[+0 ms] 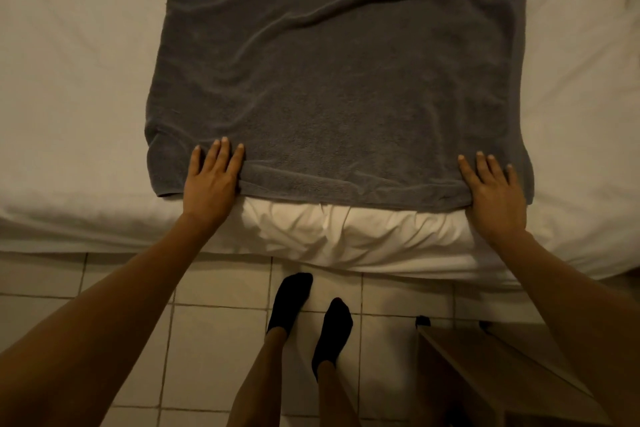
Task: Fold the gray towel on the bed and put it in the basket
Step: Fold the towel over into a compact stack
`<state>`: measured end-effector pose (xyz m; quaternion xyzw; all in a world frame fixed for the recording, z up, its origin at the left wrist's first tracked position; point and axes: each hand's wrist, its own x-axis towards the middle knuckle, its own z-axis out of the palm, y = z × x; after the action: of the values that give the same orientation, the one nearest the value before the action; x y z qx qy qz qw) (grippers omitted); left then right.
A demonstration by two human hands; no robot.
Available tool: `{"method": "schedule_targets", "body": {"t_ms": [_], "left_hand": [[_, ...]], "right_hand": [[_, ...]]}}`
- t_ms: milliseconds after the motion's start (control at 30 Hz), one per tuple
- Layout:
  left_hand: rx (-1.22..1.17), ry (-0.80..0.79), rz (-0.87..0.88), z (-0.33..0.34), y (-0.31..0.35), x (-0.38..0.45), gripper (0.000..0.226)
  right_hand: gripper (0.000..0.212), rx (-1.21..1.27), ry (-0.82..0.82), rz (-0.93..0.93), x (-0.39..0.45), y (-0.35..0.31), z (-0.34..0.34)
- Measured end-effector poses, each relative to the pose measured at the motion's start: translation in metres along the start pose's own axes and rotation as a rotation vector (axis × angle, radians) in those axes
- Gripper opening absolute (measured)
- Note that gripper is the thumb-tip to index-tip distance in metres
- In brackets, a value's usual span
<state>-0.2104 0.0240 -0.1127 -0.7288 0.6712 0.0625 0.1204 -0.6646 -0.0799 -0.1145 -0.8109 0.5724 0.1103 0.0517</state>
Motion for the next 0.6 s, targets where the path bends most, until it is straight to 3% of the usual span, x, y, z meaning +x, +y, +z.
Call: {"method": "schedule_targets", "body": {"t_ms": [133,267,600], "left_hand": [[-0.032,0.025,-0.083,-0.004,-0.018,0.005,0.056],[0.008,-0.036,-0.01,-0.004,-0.03,0.003,0.056],[0.002,-0.013,0.023,-0.02,-0.042,-0.027,0.057]], "right_hand": [[0.069,0.072,-0.008,0.022,-0.002,0.002,-0.005],[0.079,0.108,-0.046,0.009,-0.005,0.005,-0.004],[0.093,0.081,-0.03,-0.02,-0.046,0.009,-0.018]]}}
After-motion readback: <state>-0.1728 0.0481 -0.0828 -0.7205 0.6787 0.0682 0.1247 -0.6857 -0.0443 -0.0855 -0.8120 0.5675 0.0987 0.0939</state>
